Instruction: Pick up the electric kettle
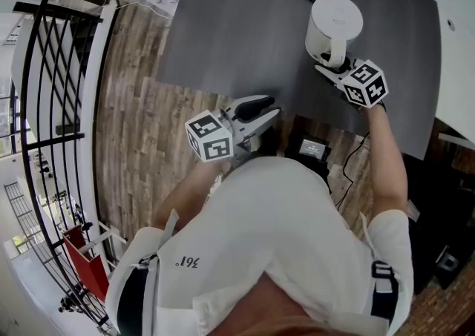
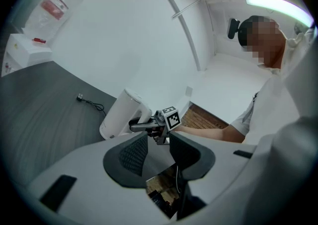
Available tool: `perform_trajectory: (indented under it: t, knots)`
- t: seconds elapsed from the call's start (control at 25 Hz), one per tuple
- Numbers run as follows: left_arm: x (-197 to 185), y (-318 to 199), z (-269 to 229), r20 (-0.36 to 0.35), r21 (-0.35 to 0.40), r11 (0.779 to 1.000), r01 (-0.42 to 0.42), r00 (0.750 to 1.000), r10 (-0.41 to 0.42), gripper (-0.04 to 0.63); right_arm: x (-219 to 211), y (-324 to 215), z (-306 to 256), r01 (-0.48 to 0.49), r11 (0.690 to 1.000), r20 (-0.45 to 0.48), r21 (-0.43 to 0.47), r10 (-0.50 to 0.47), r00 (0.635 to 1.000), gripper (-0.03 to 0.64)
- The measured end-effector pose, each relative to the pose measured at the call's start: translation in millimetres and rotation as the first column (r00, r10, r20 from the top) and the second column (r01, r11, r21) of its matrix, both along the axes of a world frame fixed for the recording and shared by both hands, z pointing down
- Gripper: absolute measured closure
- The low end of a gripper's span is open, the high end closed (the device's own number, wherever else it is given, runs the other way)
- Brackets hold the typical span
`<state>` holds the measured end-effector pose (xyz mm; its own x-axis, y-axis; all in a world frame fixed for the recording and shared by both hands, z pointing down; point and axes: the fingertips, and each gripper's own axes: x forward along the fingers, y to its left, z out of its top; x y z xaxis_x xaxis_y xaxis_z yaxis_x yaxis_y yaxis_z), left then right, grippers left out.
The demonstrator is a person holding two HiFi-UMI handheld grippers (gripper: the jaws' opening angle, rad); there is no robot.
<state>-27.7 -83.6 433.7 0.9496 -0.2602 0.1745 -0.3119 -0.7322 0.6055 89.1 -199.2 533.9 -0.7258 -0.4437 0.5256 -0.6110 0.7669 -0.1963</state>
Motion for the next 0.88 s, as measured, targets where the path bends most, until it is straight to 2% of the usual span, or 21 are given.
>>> perform_trajectory:
  t: [0.28,0.44,0.56,0.72,0.88]
  knots:
    - [-10.5,5.1,2.3,0.015,-0.008,0.999,0.046,0.999,-0.045,0.477,-10.9,-5.6,-2.3,-0.031,0.997,0.0,0.065,0.031,1.0,0.474]
    - [-13.9,9.4,0.8,0.016,-0.012,0.998,0.06,0.998,-0.06,0.477,-15.5,-3.2,-7.7,0.004,0.999,0.062,0.044,-0.006,0.998,0.472]
    - [-16.3,12.6,-0.2,0.016,-0.014,0.998,0.069,0.998,-0.068,0.477,-17.1,-5.3,-10.3,-0.004,0.999,0.088,0.053,-0.001,0.996,0.472]
    - [-18.7,14.4,1.7,0.019,-0.013,0.996,0.083,0.996,-0.082,0.477,-16.0,-10.8,-4.1,-0.046,0.995,0.046,0.09,0.042,0.998,0.5]
    - [-23.3,14.4,-0.6,0.017,-0.012,0.995,0.096,0.995,-0.096,0.477,-19.9,-11.3,-3.1,-0.049,0.99,0.0,0.129,0.05,0.999,0.502]
